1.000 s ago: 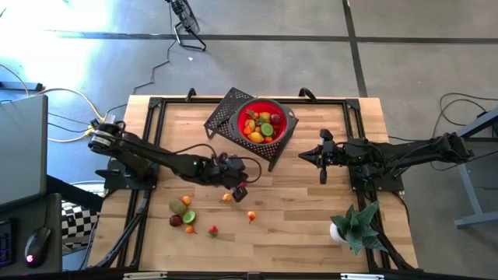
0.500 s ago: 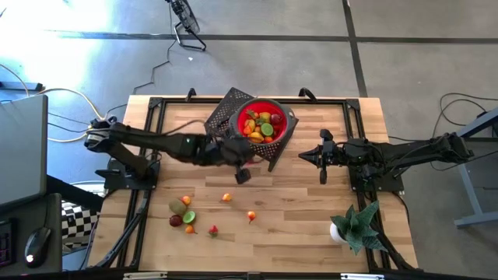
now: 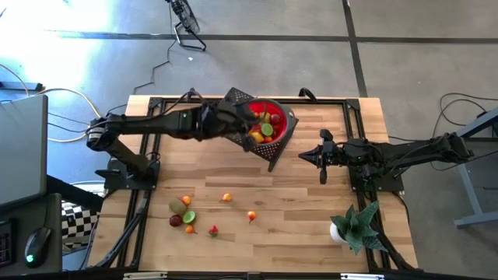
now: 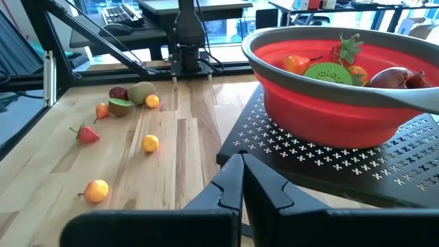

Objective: Pick & Place Fruit
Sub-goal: Put the strawberry into the strainer bowl on the shelf

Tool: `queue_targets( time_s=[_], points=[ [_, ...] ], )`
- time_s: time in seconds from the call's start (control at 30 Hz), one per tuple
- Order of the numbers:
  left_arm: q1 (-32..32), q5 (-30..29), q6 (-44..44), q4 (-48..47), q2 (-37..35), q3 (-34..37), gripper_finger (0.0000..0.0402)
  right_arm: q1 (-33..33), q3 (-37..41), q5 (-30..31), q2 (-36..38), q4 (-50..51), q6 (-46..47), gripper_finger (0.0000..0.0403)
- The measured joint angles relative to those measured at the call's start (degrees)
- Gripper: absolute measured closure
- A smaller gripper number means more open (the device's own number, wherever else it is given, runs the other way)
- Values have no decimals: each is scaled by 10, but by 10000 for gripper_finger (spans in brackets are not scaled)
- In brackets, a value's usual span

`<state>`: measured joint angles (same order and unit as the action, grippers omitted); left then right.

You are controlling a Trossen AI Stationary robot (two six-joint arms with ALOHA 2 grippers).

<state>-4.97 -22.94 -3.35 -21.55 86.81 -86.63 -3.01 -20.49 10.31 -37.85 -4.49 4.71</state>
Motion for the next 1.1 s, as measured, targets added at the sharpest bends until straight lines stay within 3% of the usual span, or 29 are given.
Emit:
queue_targets(
  time_s=[0.23, 0.43, 1.1],
  points=[
    [-51, 3, 1, 44, 23, -1, 399, 0, 0, 0, 0, 0, -2, 401],
    [-86, 47, 1, 80, 55, 0, 399, 0, 0, 0, 0, 0, -2, 401],
    [-112, 40, -16, 80, 129, 0, 399, 0, 0, 0, 0, 0, -2, 401]
  ],
)
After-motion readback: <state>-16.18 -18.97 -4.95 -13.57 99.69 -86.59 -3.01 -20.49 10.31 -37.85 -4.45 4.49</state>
